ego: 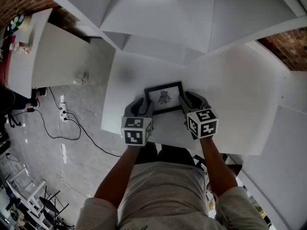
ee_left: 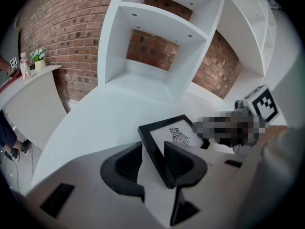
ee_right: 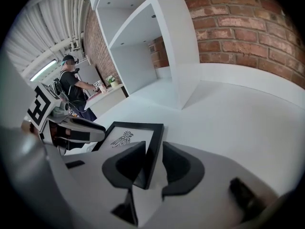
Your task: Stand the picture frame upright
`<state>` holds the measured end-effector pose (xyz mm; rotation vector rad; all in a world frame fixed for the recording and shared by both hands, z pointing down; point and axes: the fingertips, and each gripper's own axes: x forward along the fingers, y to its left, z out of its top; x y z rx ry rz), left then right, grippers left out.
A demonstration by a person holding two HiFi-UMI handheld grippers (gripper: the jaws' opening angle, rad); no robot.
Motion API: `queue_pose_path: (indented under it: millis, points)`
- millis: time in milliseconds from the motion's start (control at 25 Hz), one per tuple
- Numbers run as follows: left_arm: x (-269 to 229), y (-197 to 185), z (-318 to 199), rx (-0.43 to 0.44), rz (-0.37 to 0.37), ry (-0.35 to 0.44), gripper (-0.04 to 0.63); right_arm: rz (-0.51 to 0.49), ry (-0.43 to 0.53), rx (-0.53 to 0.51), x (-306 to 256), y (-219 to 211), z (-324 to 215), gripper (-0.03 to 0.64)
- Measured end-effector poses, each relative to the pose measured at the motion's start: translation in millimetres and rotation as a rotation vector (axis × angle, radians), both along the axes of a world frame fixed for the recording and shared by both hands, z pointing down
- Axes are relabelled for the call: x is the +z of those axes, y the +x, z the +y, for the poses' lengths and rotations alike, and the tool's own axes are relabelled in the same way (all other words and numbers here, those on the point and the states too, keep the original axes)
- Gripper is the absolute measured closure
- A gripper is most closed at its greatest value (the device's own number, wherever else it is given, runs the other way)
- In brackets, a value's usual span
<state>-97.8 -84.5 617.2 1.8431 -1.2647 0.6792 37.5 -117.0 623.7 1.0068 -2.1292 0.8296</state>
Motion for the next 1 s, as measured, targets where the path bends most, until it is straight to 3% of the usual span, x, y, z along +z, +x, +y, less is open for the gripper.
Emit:
queue_pose_path:
  millis: [640,1000]
  points:
    - [9.1,4.3,-0.3,-0.043,0.021,-0.033,0.468,-0.031,-0.051,-0.021,10.8,-8.3,-1.0,0.511]
    - [4.5,1.4,-0.7,-0.089,0.028,-0.002,0.495,-0.046,-0.056,0.029,6.9,-7.6,-0.1,0.525]
